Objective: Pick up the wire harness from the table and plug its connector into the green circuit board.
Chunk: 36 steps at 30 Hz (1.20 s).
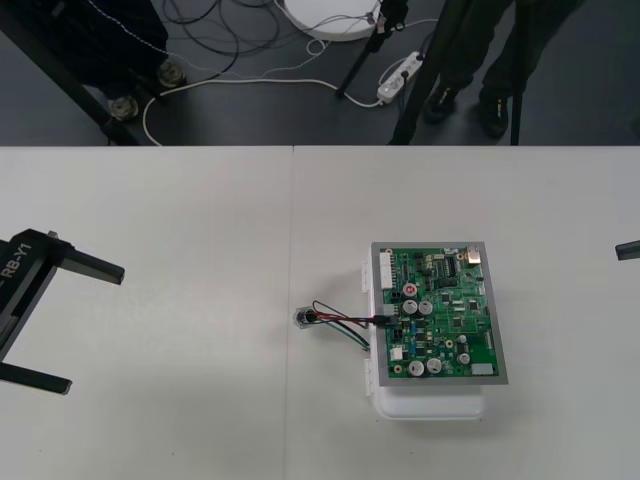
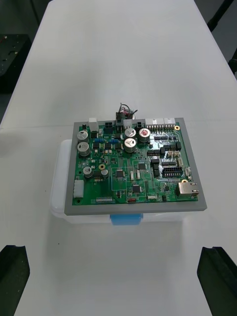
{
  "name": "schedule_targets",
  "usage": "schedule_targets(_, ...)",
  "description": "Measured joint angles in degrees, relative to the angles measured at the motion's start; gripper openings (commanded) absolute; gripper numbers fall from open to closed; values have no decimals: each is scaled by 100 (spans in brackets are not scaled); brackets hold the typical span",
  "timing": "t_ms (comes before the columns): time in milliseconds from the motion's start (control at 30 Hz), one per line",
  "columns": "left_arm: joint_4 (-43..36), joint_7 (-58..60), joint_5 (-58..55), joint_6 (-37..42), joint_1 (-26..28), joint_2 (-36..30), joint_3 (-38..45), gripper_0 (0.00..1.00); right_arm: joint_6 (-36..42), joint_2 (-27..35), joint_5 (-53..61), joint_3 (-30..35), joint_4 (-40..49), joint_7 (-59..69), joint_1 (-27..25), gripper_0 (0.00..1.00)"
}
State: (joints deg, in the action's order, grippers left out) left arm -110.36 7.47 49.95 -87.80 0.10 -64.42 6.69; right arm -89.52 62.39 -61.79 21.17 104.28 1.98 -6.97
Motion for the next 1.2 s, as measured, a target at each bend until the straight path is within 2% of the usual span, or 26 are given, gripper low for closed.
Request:
schedule_targets(200,-135,23,0,2,251,-1,114,100,0,-1,-6,0,10,0,-5,100)
schedule_targets(700,-136,30,53,181,284,-1,120,100,0,-128,-7,0,293,0,-53,100)
schedule_targets(1200,-136,380,270,831,338,-1,120,100,-1,-174,-6,209,981,0,-1047,100)
